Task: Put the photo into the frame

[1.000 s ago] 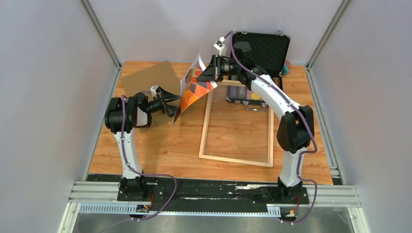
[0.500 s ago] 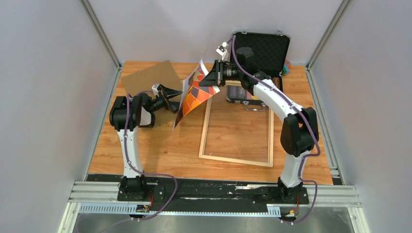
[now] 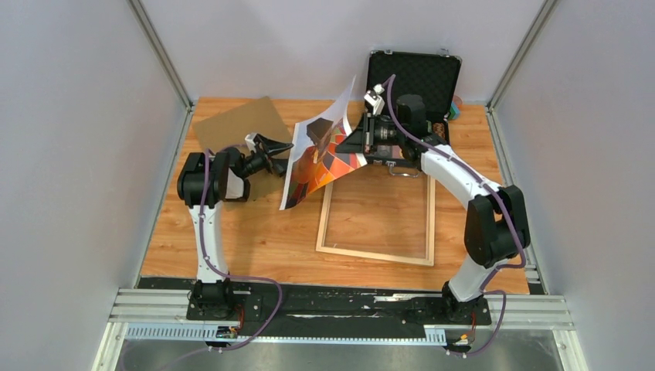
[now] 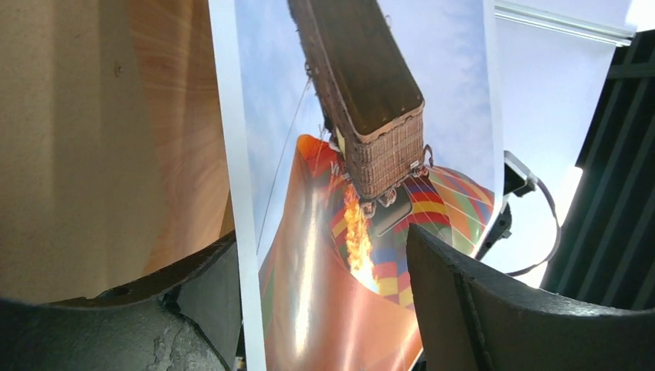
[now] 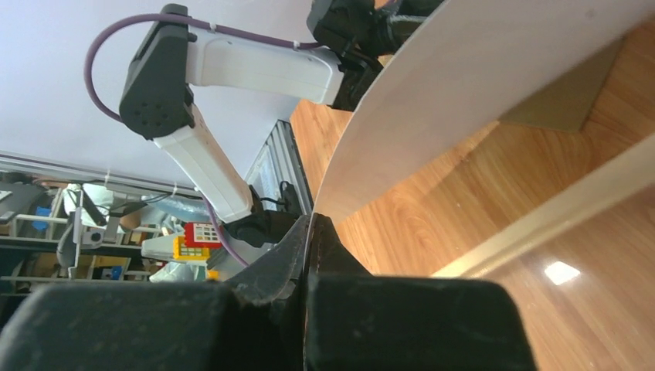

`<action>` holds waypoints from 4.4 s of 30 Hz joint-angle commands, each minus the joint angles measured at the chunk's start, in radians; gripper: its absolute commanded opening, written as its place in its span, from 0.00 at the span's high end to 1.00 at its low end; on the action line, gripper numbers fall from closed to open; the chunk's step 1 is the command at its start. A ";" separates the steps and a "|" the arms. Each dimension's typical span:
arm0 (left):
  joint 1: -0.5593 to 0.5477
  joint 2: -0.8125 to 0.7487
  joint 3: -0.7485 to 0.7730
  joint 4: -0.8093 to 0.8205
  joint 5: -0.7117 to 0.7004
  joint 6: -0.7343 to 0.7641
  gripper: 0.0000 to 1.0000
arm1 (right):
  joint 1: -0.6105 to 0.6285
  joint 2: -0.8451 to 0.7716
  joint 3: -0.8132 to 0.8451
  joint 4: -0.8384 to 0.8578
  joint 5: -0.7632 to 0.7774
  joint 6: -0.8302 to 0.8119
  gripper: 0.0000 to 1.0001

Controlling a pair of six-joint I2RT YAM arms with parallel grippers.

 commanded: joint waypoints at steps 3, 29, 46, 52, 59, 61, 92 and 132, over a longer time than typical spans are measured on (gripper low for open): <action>-0.017 -0.006 0.040 0.030 0.024 0.014 0.25 | -0.019 -0.103 -0.106 0.067 -0.013 -0.097 1.00; -0.032 -0.218 0.022 -0.539 0.086 0.531 0.83 | -0.094 -0.114 -0.307 0.000 -0.021 -0.281 1.00; -0.055 -0.423 0.165 -1.092 0.122 0.986 1.00 | -0.109 -0.246 -0.395 -0.059 0.082 -0.372 0.56; -0.148 -0.406 0.230 -1.063 0.138 0.976 1.00 | -0.140 -0.322 -0.449 -0.083 0.104 -0.405 0.53; -0.247 -0.317 0.313 -1.005 0.120 0.925 1.00 | -0.229 -0.420 -0.519 -0.197 0.131 -0.501 0.45; -0.268 -0.288 0.320 -1.005 0.113 0.927 1.00 | -0.268 -0.451 -0.537 -0.249 0.132 -0.536 0.41; -0.400 -0.239 0.160 -0.819 -0.049 0.761 1.00 | -0.627 -0.596 -0.500 -0.409 0.190 -0.573 0.16; -0.466 -0.145 0.164 -0.736 -0.145 0.668 1.00 | -0.681 -0.531 -0.511 -0.316 0.154 -0.532 0.17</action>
